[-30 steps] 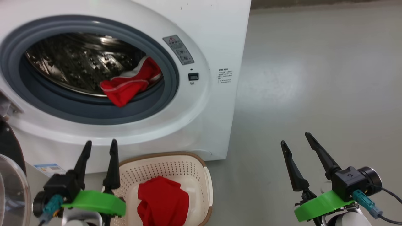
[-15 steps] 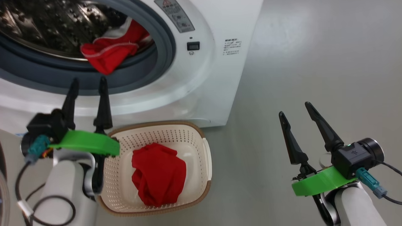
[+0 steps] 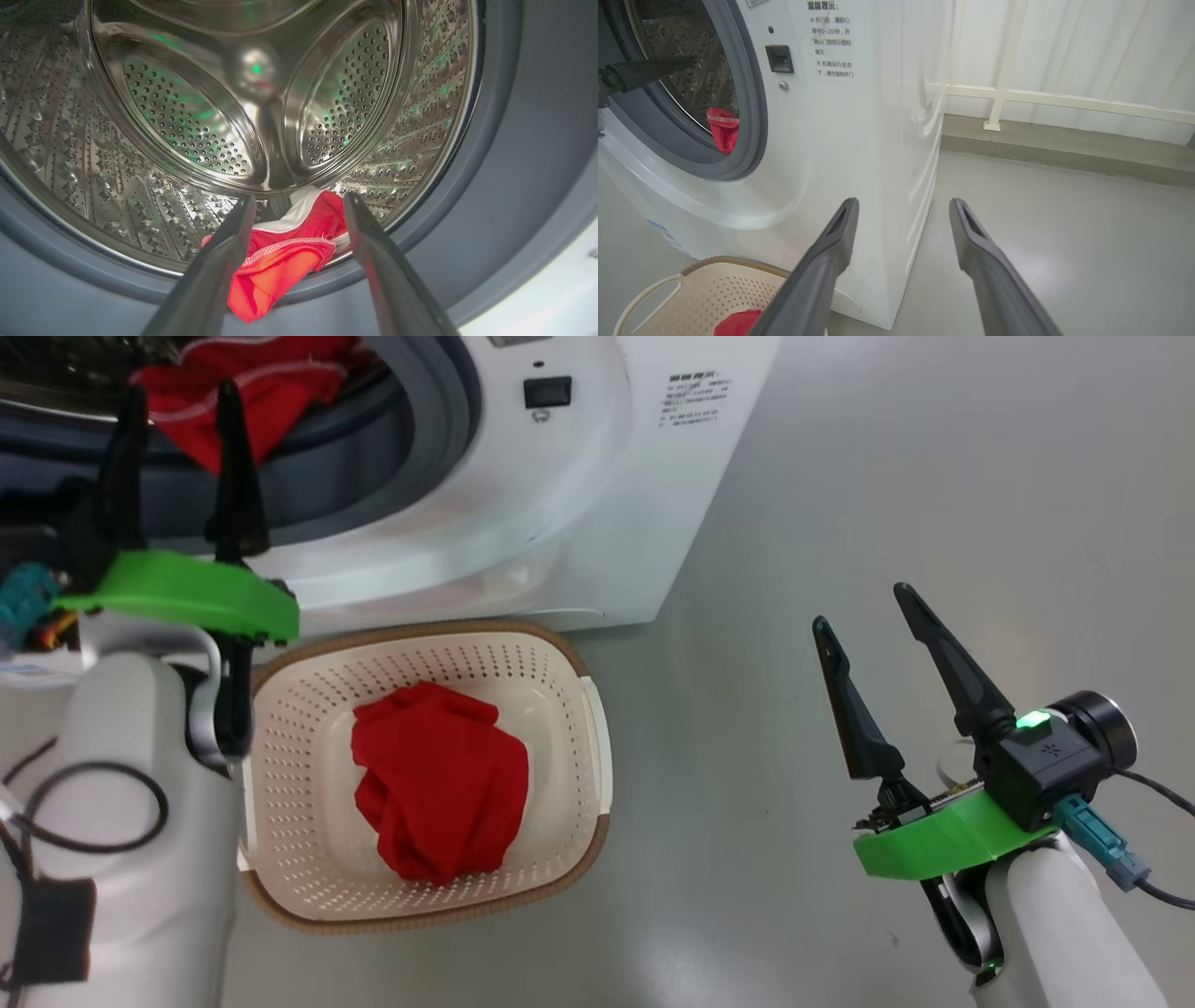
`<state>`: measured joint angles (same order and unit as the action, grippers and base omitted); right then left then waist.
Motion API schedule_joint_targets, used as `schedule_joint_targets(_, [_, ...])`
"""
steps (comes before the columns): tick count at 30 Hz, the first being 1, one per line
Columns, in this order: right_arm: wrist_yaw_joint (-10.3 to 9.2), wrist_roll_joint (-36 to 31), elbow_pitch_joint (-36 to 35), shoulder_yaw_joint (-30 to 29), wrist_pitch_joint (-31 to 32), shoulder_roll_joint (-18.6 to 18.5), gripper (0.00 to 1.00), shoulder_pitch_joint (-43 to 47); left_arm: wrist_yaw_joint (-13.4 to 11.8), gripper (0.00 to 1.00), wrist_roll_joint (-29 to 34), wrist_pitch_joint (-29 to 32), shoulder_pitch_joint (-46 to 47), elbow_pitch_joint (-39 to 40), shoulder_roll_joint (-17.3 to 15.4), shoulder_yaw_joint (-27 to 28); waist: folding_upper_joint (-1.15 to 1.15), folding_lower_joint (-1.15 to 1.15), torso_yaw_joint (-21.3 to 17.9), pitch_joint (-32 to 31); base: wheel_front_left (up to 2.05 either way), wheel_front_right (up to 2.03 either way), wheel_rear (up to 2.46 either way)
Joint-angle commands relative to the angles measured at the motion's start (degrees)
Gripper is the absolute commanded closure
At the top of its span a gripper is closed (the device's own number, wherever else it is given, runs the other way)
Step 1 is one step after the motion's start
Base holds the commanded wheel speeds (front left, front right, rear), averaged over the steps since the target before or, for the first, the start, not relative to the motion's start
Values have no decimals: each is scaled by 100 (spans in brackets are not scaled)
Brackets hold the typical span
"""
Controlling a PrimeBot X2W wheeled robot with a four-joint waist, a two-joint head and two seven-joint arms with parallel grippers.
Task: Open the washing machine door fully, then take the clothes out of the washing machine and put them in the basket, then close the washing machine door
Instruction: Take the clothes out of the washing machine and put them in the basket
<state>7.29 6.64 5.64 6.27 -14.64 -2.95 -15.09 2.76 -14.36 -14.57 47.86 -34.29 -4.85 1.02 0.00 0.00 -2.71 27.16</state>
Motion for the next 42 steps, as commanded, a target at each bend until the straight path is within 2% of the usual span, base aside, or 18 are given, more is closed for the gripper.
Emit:
schedule_joint_targets(1, [20, 35, -149, 144, -36, 7, 0, -90, 33, 0, 84, -42, 189, 29, -276, 160, 0, 0, -96, 245, 0, 0, 0])
schedule_joint_targets(9, [20, 121, -138, 199, -36, 7, 0, -286, -190, 0, 278, -28, 1043, -796, -622, 248, 0, 0, -232, 589, 0, 0, 0])
schedule_joint_targets(14, [20, 180, -107, 188, -36, 7, 0, -348, -267, 0, 267, 219, 1539, -1532, -795, 257, 0, 0, -269, 682, 0, 0, 0])
schedule_joint_targets(19, [20, 260, -78, 245, -36, 7, 0, -417, -228, 0, 242, 583, 1954, -2145, -959, 221, 0, 0, -337, 725, 0, 0, 0])
schedule_joint_targets(24, [20, 306, -51, 240, -36, 7, 0, -435, -183, 0, 236, 1241, 2264, -2670, -1080, 135, 0, 0, -385, 710, 0, 0, 0])
schedule_joint_targets(30, [20, 321, -46, 202, -36, 7, 0, -398, -24, 0, 258, 2043, 2429, -3084, -1090, -46, 0, 0, -413, 676, 0, 0, 0])
schedule_joint_targets(35, [20, 346, -50, 213, -36, 7, 0, -410, 52, 0, 255, 2294, 2470, -3200, -1071, -134, 0, 0, -423, 685, 0, 0, 0])
schedule_joint_targets(36, [20, 351, -51, 219, -36, 7, 0, -412, 77, 14, 258, 2342, 2474, -3221, -1067, -161, 0, 0, -425, 687, 0, 0, 0])
schedule_joint_targets(37, [20, 358, -51, 223, -36, 7, 0, -415, 103, 100, 272, 2377, 2479, -3232, -1068, -198, 0, 0, -427, 691, 0, 0, 0])
schedule_joint_targets(42, [20, 365, -38, 213, -36, 7, 0, -416, 194, 100, 214, 2069, 2478, -3099, -1045, -235, 0, 0, -416, 698, 0, 0, 0])
